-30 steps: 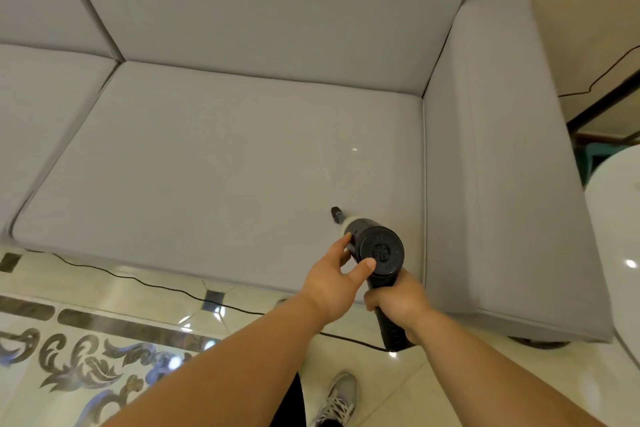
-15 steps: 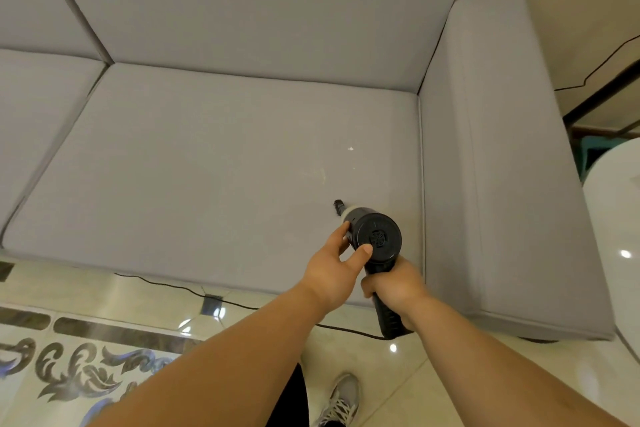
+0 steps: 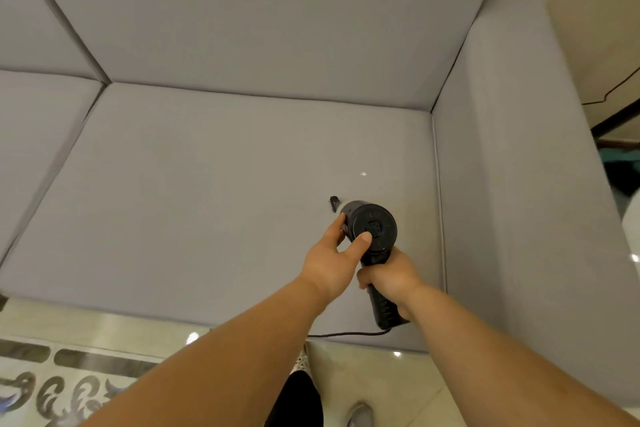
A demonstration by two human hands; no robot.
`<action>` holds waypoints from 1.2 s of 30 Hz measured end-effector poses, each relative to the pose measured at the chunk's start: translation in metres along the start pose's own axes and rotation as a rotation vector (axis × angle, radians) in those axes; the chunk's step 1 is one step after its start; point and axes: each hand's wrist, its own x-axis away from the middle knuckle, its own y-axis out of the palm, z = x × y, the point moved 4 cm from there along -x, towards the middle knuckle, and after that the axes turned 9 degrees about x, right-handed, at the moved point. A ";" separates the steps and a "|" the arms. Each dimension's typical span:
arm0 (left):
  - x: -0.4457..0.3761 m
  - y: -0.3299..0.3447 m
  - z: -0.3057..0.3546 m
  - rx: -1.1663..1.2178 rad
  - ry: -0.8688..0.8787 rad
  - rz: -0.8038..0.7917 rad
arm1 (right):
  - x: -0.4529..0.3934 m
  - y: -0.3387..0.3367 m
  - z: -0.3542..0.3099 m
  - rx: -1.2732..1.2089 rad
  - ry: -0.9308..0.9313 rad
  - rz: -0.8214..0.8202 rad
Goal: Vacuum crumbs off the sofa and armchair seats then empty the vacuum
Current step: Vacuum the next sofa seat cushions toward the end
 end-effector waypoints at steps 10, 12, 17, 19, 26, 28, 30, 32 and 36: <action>-0.036 -0.018 0.040 -0.018 0.057 -0.029 | -0.012 -0.012 -0.044 -0.005 0.020 0.123; -0.049 -0.025 0.056 -0.026 0.082 -0.029 | -0.023 -0.014 -0.062 -0.037 -0.002 0.123; -0.086 -0.047 0.066 -0.069 0.039 -0.055 | -0.060 -0.002 -0.087 -0.066 0.000 0.091; -0.093 -0.051 0.058 -0.089 -0.002 -0.069 | -0.069 0.007 -0.084 -0.064 0.031 0.066; -0.072 -0.040 0.035 -0.099 -0.029 -0.085 | -0.057 0.008 -0.055 -0.034 0.078 0.034; -0.059 -0.034 0.029 -0.104 -0.030 -0.085 | -0.045 0.009 -0.044 -0.030 0.090 0.016; -0.045 -0.028 0.022 -0.108 -0.031 -0.084 | -0.034 0.010 -0.031 -0.029 0.098 -0.002; -0.032 -0.023 0.012 -0.102 -0.030 -0.073 | -0.025 0.011 -0.018 -0.024 0.101 -0.018; -0.002 -0.005 -0.011 -0.065 -0.029 -0.050 | -0.004 0.010 0.011 0.007 0.096 -0.034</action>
